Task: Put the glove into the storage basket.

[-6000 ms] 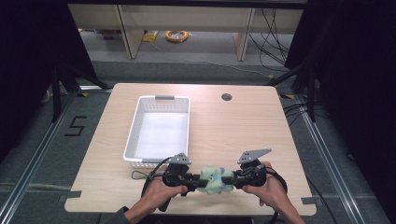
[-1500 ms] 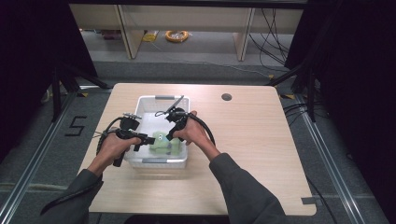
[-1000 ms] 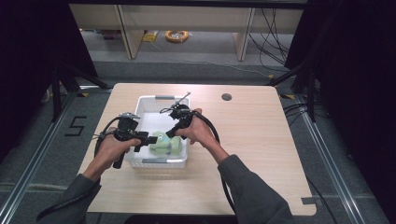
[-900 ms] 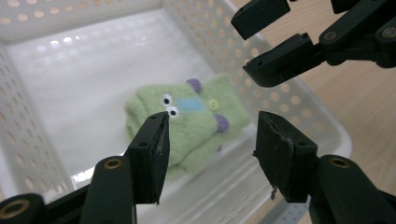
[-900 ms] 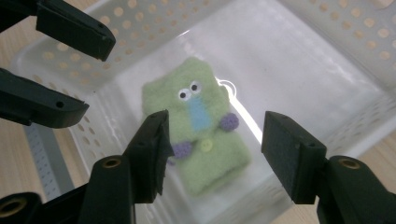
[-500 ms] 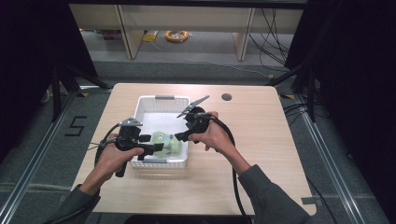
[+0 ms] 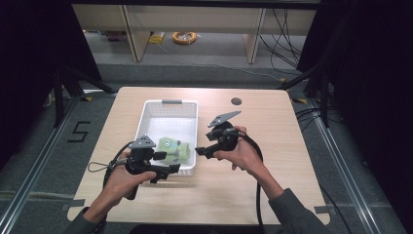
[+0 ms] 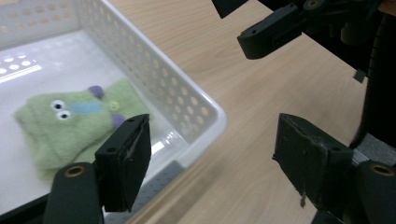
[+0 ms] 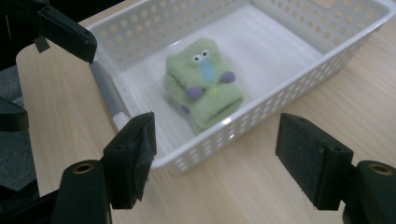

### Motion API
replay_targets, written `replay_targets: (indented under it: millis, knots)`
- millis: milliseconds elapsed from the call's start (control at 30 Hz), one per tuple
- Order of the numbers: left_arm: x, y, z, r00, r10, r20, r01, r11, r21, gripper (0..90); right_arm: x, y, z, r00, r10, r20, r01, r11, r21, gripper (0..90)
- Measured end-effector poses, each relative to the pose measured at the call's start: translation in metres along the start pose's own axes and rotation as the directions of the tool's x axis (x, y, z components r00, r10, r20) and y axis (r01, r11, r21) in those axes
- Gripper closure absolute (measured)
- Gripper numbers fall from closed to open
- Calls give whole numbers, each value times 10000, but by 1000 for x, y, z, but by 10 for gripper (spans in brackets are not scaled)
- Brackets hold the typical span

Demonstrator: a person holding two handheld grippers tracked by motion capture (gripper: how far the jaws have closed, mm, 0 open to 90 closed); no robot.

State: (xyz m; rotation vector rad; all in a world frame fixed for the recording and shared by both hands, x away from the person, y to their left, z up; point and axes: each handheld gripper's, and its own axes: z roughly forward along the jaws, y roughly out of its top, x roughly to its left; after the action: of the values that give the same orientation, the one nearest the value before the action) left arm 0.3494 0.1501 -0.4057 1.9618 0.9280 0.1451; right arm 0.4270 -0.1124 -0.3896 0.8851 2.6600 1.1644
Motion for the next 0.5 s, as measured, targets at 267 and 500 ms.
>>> replay_targets:
  millis: [267,500]
  knots:
    - [-17,-9,2,9989,300,372,-295,9995,-139,266,-1,-30,-21,9999,116,88,-112,9992,-372,276]
    - [-27,-21,5,9983,418,398,-410,9989,-227,262,2,-58,-35,9989,381,273,-362,9970,-682,250]
